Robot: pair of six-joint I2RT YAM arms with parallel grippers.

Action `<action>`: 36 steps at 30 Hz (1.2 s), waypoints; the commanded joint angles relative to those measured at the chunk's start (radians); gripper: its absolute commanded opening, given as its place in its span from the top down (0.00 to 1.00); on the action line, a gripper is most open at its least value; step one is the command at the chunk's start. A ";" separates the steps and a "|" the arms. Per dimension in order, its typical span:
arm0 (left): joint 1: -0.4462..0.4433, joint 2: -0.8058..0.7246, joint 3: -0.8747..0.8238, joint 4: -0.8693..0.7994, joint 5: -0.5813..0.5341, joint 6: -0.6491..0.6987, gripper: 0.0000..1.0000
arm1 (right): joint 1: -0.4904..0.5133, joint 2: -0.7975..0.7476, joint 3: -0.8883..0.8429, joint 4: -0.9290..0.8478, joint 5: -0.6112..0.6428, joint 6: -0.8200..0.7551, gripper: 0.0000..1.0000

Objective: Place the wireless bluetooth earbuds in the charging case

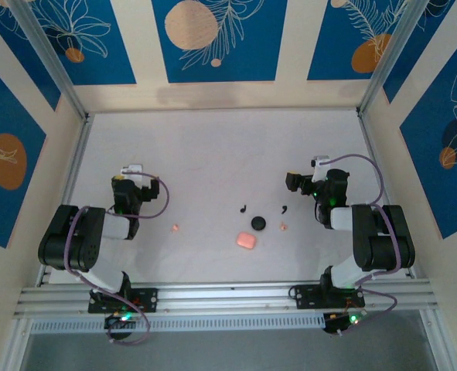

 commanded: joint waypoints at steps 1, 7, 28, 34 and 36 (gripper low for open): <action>0.005 -0.015 0.007 0.001 0.013 -0.004 0.00 | 0.006 -0.001 -0.004 0.032 0.003 -0.020 0.01; 0.005 -0.014 0.008 0.001 0.013 -0.004 0.00 | 0.005 0.000 -0.003 0.031 0.003 -0.019 0.01; -0.003 -0.040 -0.003 0.002 0.000 0.005 0.00 | 0.003 -0.001 -0.003 0.028 0.010 -0.013 0.01; -0.057 -0.261 0.098 -0.360 -0.042 0.038 0.03 | 0.001 -0.173 0.141 -0.397 0.096 0.064 0.01; -0.066 -0.336 0.153 -0.511 -0.003 0.006 0.06 | 0.003 -0.234 0.247 -0.653 0.103 0.108 0.01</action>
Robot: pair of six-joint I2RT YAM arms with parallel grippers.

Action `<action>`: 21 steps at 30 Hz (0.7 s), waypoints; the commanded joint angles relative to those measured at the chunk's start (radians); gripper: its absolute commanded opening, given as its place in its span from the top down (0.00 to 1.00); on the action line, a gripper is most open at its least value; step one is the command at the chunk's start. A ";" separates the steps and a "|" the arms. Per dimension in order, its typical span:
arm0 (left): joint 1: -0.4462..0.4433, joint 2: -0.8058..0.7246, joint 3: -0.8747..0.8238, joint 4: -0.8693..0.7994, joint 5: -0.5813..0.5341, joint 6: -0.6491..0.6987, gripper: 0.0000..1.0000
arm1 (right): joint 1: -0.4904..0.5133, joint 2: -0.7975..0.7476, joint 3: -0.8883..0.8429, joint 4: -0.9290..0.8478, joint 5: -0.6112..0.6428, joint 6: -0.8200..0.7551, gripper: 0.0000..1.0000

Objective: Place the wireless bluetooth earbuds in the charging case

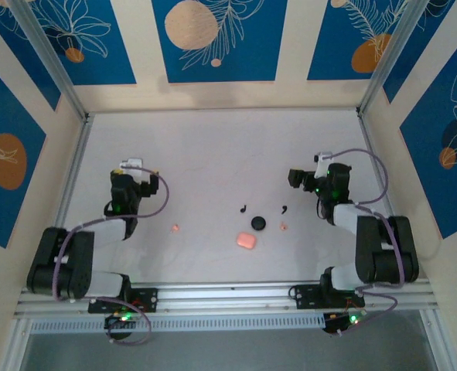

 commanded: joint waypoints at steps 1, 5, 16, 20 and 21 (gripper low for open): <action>-0.025 -0.112 0.108 -0.294 0.021 -0.029 0.08 | 0.007 -0.115 0.175 -0.436 0.045 0.073 0.01; -0.077 -0.178 0.230 -0.577 0.096 -0.105 0.13 | 0.029 -0.137 0.387 -0.889 0.010 0.116 0.01; -0.287 -0.064 0.380 -0.972 0.195 -0.238 0.17 | 0.296 -0.109 0.567 -1.412 0.028 0.312 0.01; -0.322 -0.029 0.363 -0.999 0.220 -0.269 0.19 | 0.394 -0.074 0.550 -1.406 -0.002 0.399 0.10; -0.327 -0.025 0.358 -1.001 0.220 -0.277 0.19 | 0.414 -0.060 0.547 -1.400 -0.007 0.418 0.10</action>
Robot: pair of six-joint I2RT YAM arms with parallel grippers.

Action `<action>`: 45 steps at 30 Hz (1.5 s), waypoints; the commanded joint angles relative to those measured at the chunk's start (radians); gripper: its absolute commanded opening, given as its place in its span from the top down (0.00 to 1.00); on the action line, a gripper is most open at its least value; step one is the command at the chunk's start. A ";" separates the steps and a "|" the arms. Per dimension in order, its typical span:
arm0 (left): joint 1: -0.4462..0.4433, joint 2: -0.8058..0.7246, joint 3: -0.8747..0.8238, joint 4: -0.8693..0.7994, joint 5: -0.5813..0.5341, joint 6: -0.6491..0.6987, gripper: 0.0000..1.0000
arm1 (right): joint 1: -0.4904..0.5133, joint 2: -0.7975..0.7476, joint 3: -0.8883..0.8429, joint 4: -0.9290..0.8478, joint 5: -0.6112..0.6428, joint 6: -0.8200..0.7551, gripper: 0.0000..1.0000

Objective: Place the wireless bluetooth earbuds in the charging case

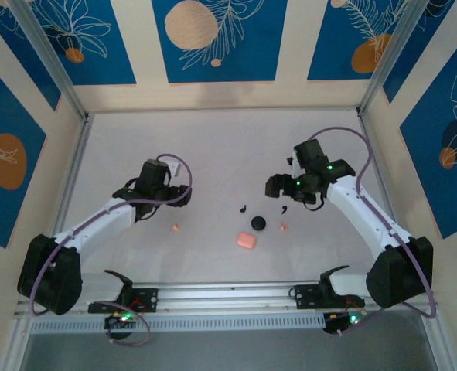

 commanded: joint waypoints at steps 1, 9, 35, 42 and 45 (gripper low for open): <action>-0.028 0.012 -0.002 -0.071 0.044 -0.056 0.19 | 0.061 0.047 -0.008 -0.058 -0.033 0.112 0.13; -0.053 0.028 -0.001 -0.084 0.029 -0.068 0.19 | 0.170 0.236 0.034 -0.051 -0.005 0.148 0.18; -0.055 0.097 0.006 -0.086 -0.006 -0.087 0.19 | 0.227 0.604 0.174 -0.111 0.000 0.074 0.24; -0.055 0.117 0.021 -0.096 -0.002 -0.090 0.19 | 0.235 0.643 0.181 -0.106 0.007 0.067 0.36; -0.055 0.114 0.025 -0.103 -0.007 -0.090 0.21 | 0.240 0.649 0.179 -0.110 0.028 0.069 0.45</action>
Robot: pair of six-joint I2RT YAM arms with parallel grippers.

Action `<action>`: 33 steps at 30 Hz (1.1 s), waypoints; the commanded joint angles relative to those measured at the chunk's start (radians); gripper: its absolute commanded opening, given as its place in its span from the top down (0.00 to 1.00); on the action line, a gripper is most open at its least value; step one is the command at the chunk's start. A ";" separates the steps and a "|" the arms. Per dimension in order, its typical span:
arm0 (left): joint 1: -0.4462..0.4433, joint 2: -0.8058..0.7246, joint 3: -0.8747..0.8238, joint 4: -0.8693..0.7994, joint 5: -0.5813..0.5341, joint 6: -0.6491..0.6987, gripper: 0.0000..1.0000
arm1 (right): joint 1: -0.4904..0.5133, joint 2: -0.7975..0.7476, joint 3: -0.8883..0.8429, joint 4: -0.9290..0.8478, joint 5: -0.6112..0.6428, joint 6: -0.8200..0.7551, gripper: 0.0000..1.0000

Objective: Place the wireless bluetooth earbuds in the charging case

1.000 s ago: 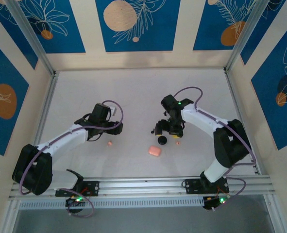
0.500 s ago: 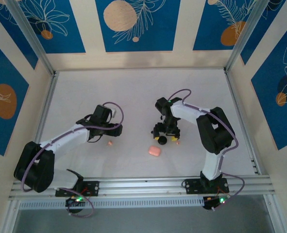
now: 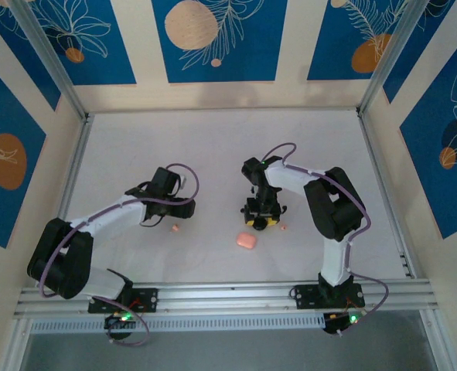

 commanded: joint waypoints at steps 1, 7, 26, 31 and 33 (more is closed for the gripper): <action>-0.011 0.003 0.034 -0.026 -0.005 -0.013 0.22 | 0.012 0.022 0.005 -0.012 0.003 -0.001 0.48; -0.022 -0.019 0.026 0.026 0.064 0.021 0.28 | 0.009 -0.075 -0.036 0.044 0.025 0.013 0.53; -0.225 -0.158 -0.316 1.019 0.413 0.366 0.47 | -0.148 -0.643 -0.457 0.945 -0.405 0.257 0.53; -0.265 -0.112 -0.316 1.102 0.379 0.369 0.47 | -0.136 -0.699 -0.551 1.153 -0.468 0.346 0.53; -0.278 -0.095 -0.314 1.138 0.358 0.362 0.47 | -0.125 -0.719 -0.576 1.190 -0.458 0.362 0.53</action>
